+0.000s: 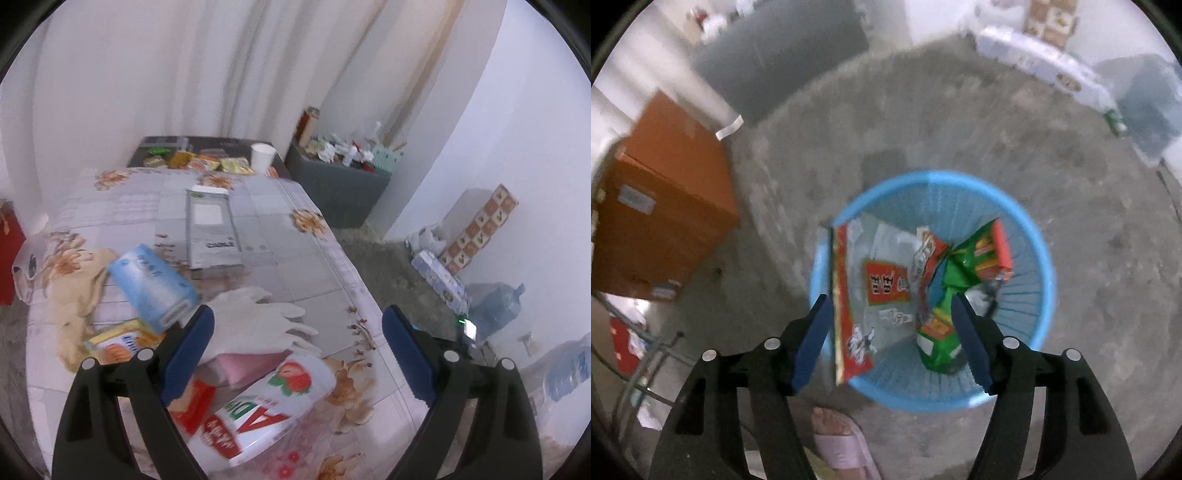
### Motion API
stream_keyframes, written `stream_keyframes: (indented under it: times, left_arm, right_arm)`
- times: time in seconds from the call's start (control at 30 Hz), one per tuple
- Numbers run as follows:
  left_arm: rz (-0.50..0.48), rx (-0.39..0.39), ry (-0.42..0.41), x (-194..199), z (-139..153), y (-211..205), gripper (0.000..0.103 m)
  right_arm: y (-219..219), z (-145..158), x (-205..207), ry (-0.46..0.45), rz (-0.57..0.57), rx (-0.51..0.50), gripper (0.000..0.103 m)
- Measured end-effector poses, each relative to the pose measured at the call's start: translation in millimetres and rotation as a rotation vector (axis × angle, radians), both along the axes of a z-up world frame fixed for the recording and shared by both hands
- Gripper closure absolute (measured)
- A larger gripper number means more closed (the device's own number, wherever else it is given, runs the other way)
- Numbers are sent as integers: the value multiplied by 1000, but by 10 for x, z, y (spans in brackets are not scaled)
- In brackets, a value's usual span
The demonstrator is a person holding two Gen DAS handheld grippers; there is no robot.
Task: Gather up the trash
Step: 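Withdraw both tools from the wastebasket back toward the table, then grasp the clear plastic bag with the right tool beside the white bottle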
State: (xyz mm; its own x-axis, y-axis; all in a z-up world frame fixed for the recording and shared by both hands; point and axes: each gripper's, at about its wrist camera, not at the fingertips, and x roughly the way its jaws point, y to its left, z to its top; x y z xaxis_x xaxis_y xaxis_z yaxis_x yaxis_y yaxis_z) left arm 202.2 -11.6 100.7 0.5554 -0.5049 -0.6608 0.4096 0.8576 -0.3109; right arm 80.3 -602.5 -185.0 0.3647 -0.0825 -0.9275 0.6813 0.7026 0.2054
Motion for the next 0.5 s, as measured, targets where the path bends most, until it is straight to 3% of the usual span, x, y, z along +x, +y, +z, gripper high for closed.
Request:
stream_keyframes:
  times: [0.2, 0.5]
  left_arm:
    - [82, 25, -73, -338, 80, 516, 12]
    - [157, 89, -138, -911, -224, 1112, 11]
  right_arm:
    - [676, 857, -640, -174, 7, -48, 22]
    - [2132, 1394, -1098, -280, 138, 72, 18]
